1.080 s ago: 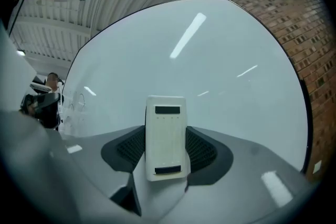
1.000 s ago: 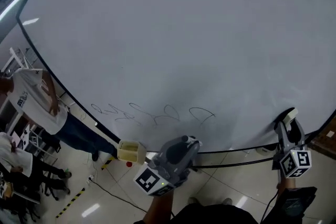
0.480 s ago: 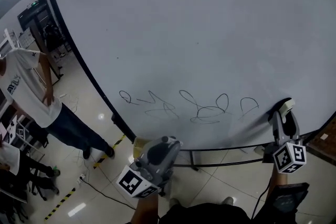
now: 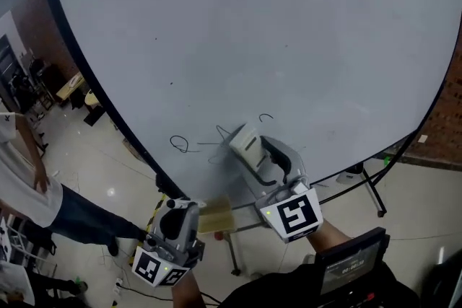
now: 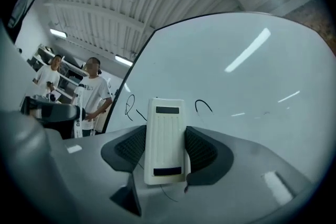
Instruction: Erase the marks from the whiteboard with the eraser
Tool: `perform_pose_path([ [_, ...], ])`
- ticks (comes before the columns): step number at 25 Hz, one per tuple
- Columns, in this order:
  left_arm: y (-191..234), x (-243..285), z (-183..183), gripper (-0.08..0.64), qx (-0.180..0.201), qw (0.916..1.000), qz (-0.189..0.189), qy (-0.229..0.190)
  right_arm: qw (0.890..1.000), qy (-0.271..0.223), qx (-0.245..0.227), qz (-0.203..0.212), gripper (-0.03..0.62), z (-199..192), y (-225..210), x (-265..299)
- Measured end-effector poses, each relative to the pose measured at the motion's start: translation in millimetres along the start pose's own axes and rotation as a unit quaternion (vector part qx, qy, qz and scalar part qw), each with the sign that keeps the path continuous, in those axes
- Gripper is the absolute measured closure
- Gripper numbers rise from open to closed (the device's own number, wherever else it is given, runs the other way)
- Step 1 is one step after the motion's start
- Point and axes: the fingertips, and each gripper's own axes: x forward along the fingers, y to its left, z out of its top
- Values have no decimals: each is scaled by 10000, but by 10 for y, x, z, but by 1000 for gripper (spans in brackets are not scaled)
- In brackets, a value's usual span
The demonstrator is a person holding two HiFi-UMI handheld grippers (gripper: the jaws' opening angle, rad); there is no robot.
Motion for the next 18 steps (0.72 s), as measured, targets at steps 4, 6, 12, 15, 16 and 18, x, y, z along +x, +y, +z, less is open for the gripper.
perform_pose_path([
  [4, -19, 2, 6, 503, 26, 9999, -102, 31, 9997, -40, 251, -37, 353, 6, -151, -95],
  [6, -34, 23, -16, 503, 67, 9999, -80, 44, 9993, -72, 353, -61, 351, -9, -286, -151],
  [12, -218, 291, -81, 503, 142, 9996, -118, 201, 9967, -113, 597, -533, 351, -71, -1041, -528],
  [15, -283, 413, -132, 503, 165, 9995, -4, 263, 9938, -98, 833, -735, 351, -157, -1470, -770],
  [16, -319, 475, -138, 503, 142, 9996, 13, 258, 9925, -98, 911, -807, 351, -184, -1620, -853],
  [18, -430, 628, -97, 503, 61, 9998, -12, 189, 9902, -99, 1018, -949, 351, -237, -1890, -1004],
])
